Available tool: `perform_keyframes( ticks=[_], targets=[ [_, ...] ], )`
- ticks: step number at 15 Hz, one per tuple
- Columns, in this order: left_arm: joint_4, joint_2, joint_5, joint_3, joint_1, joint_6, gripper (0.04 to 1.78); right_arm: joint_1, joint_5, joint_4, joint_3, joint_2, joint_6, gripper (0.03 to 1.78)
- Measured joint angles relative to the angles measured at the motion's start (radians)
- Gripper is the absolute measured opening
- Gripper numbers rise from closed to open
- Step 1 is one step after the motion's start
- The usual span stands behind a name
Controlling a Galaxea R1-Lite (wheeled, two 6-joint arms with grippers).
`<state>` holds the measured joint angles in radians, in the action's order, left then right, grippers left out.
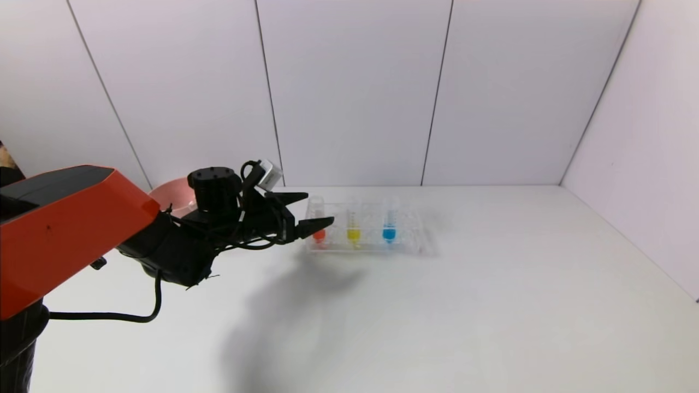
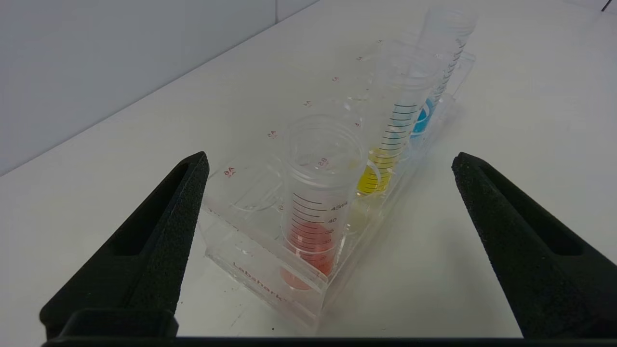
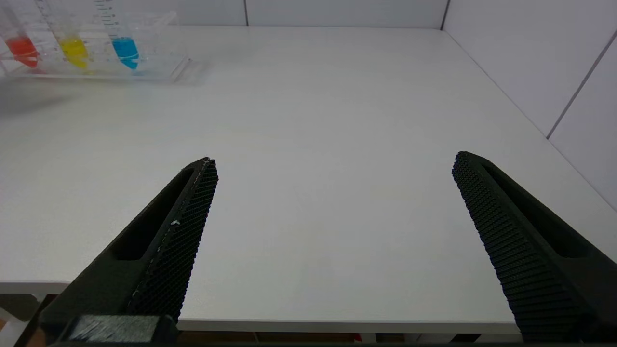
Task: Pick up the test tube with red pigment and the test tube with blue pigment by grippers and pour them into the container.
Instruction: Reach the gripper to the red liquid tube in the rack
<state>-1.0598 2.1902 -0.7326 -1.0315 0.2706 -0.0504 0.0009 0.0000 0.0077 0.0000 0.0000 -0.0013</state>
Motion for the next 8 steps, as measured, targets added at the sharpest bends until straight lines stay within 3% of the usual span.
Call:
perform_keyframes(
  ticks=[8],
  targets=[
    [0.020,0.051,0.000,-0.056,0.001,0.001,1.76,0.000,0.000,0.000,0.000,0.000,0.000,1.77]
  ],
)
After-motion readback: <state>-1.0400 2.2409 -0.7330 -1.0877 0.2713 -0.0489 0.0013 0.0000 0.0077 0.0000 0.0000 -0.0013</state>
